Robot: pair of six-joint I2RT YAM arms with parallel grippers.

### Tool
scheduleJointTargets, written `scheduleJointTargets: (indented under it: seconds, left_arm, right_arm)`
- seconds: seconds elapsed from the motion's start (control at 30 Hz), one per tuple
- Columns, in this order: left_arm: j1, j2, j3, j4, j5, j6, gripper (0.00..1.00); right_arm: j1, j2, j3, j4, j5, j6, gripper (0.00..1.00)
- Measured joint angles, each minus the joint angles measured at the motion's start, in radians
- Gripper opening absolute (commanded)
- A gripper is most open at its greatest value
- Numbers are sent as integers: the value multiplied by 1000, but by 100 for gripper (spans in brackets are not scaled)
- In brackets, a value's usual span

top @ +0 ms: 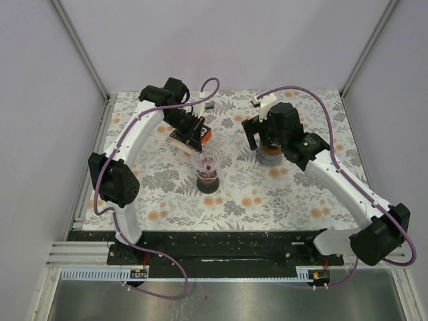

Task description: Place the coffee filter in the dripper

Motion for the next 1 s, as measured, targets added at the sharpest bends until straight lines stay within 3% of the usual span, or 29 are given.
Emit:
scheduleJointTargets:
  seconds: [0.37, 0.43, 0.6, 1.0]
  left_arm:
    - [0, 0, -43, -3, 3, 9, 1]
    - [0, 0, -43, -3, 3, 8, 9]
    - [0, 0, -43, -3, -4, 10, 48]
    - [20, -13, 41, -16, 29, 26, 86]
  right_arm:
    - [0, 0, 0, -2, 0, 0, 99]
    - [0, 0, 0, -3, 0, 0, 99]
    - [0, 0, 0, -3, 0, 0, 99]
    - [0, 0, 0, -4, 0, 0, 99]
